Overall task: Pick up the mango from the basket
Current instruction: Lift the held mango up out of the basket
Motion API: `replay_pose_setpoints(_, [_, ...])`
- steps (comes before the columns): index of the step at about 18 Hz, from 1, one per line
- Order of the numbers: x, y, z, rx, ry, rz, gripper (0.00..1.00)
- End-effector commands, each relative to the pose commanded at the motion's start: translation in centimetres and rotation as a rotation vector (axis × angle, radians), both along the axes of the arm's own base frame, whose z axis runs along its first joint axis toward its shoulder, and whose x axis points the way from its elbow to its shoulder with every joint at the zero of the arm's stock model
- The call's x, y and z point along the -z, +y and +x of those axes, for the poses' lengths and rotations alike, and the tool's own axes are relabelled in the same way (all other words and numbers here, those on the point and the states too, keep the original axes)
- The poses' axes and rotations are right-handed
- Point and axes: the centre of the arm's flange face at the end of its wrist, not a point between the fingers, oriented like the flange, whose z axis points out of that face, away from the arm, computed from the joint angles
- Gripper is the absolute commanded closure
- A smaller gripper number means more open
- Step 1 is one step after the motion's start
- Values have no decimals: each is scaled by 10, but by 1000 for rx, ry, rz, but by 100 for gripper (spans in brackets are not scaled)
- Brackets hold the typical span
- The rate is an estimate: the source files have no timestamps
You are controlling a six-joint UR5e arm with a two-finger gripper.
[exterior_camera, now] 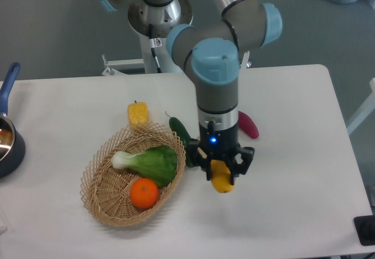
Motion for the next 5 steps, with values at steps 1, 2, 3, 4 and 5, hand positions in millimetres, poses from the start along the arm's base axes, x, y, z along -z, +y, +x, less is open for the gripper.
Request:
replay_pose_setpoints(1, [0,-3,-4,1,3,-2,54])
replay_pose_setpoints(2, [0,-6,-7,2,5,-4,54])
replay_pose_setpoints(3, [0,-9,-10,7,8,-6,54])
replay_pose_setpoints(4, [0,-9,-11,15,10,-8,54])
replay_pose_setpoints(5, [1,-10,-12,16,10,-8,54])
